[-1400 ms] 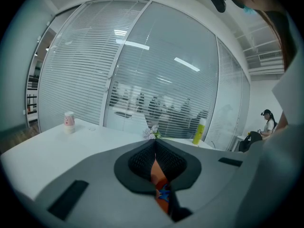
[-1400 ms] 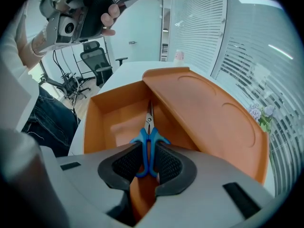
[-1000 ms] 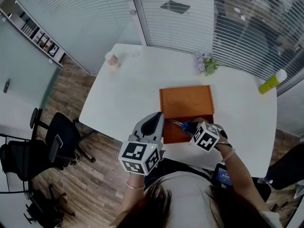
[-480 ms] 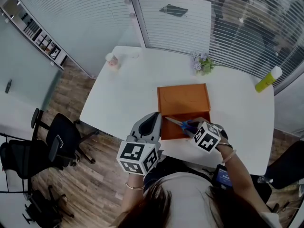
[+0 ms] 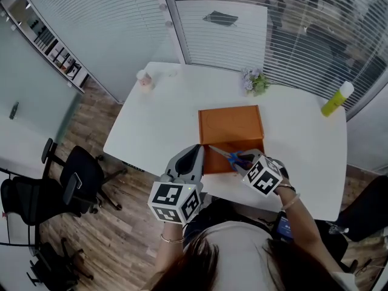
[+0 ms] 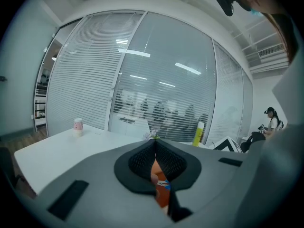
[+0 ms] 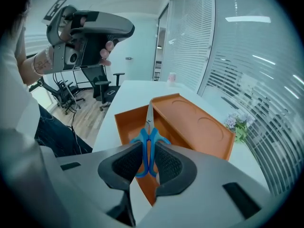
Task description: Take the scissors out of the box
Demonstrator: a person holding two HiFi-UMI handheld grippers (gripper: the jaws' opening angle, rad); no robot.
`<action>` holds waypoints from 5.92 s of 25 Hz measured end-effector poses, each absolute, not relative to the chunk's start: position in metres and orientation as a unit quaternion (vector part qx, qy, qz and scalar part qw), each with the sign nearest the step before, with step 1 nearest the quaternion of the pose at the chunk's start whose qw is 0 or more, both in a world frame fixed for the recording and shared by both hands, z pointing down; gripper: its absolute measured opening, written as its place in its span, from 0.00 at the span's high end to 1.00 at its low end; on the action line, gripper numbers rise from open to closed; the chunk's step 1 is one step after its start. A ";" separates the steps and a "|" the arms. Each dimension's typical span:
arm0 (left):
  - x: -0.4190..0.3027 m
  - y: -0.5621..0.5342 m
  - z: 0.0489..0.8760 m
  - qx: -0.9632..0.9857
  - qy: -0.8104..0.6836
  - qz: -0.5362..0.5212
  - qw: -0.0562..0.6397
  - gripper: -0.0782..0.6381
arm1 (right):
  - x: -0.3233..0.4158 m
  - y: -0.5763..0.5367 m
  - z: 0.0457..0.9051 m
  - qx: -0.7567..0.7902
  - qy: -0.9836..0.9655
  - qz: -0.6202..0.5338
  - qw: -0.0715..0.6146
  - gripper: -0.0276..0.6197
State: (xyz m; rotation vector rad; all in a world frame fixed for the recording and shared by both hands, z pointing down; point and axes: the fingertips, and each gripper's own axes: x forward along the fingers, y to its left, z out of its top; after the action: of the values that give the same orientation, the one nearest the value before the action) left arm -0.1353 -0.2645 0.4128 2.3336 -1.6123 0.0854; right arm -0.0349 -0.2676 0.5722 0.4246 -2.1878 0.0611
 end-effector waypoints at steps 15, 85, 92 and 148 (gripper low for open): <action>-0.114 -0.240 0.399 0.811 -0.569 0.021 0.135 0.87 | -0.017 -0.260 0.522 0.252 -0.904 0.050 0.341 0.79; -0.056 -0.147 0.365 0.827 -0.556 0.020 0.076 0.87 | 0.043 -0.173 0.389 0.368 -0.922 0.010 0.119 0.79; -0.054 -0.143 0.368 0.826 -0.557 0.023 0.079 0.87 | 0.043 -0.169 0.386 0.370 -0.922 0.003 0.113 0.79; -0.097 -0.182 0.380 0.874 -0.472 0.024 0.107 0.87 | 0.007 -0.185 0.380 0.456 -0.876 -0.009 0.159 0.79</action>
State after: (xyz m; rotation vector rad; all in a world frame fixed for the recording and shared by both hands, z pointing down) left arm -0.0970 -0.1824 0.3797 2.5747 -1.3911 0.0711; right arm 0.0074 -0.1851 0.3804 1.3026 -2.5037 -0.0263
